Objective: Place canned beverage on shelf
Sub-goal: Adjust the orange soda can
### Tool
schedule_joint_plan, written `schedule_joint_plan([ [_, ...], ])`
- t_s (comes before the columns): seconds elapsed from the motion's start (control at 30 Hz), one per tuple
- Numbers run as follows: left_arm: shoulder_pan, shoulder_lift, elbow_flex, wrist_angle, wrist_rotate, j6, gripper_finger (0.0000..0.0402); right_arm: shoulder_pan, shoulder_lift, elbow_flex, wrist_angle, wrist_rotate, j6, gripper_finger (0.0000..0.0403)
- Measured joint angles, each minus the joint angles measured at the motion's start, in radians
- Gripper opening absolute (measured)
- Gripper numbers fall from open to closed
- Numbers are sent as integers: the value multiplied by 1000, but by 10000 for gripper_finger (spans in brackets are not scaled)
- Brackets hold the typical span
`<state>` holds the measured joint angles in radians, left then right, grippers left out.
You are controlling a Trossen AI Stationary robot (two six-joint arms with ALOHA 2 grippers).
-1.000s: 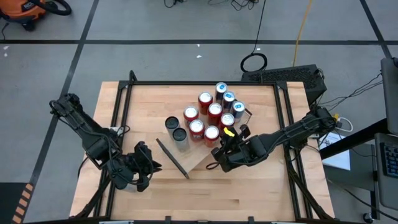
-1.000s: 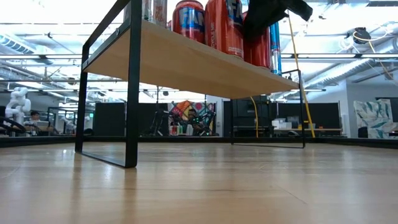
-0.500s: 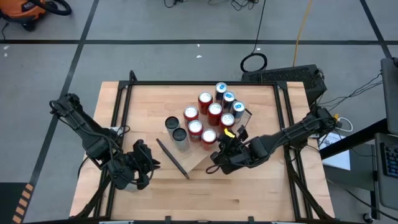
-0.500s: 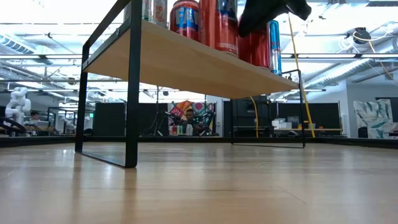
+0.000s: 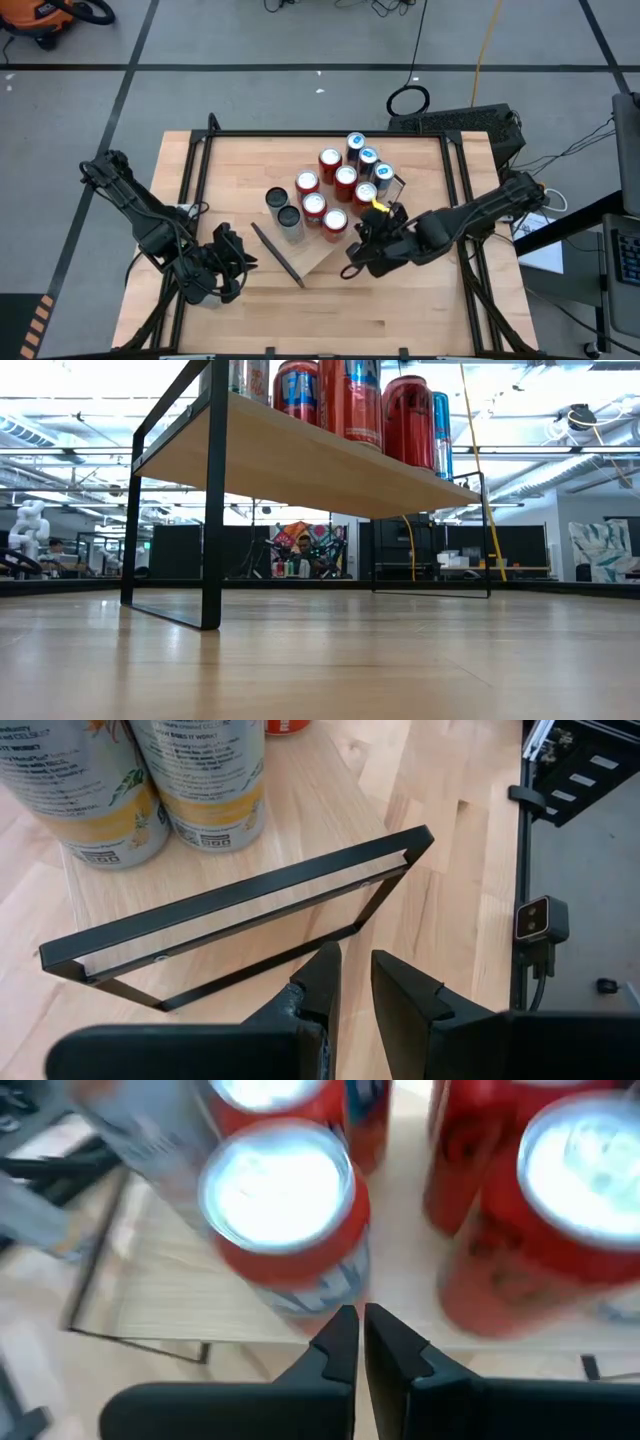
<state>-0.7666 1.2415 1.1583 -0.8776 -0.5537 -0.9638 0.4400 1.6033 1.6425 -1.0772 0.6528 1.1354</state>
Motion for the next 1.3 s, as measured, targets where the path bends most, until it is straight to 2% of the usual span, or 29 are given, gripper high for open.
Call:
schedule_joint_plan([
  [0.1, 0, 0, 0, 0, -1, 1, 61, -23, 2, 117, -23, -6, -82, 0],
  [0.23, 0, 0, 0, 0, -23, 21, 61, -95, 0, 214, 97, -43, -266, 0],
  [0.4, 9, 0, 0, -1, -39, 36, 61, -202, 8, 217, 235, -153, -404, 0],
  [0.57, 11, 0, 0, -1, -47, 32, 61, -284, 56, 217, 269, -204, -485, 0],
  [0.67, 10, 0, 0, 0, -51, 27, 61, -312, 103, 217, 299, -295, -543, 0],
  [0.73, 10, 0, 0, 0, -51, 25, 61, -322, 131, 216, 327, -346, -562, 0],
  [0.87, 10, 0, 0, 4, -51, 0, 61, -322, 153, 216, 316, -366, -554, 0],
  [1.3, 7, 0, 0, 4, -50, -18, 61, -323, 152, 217, 250, -352, -570, 0],
])
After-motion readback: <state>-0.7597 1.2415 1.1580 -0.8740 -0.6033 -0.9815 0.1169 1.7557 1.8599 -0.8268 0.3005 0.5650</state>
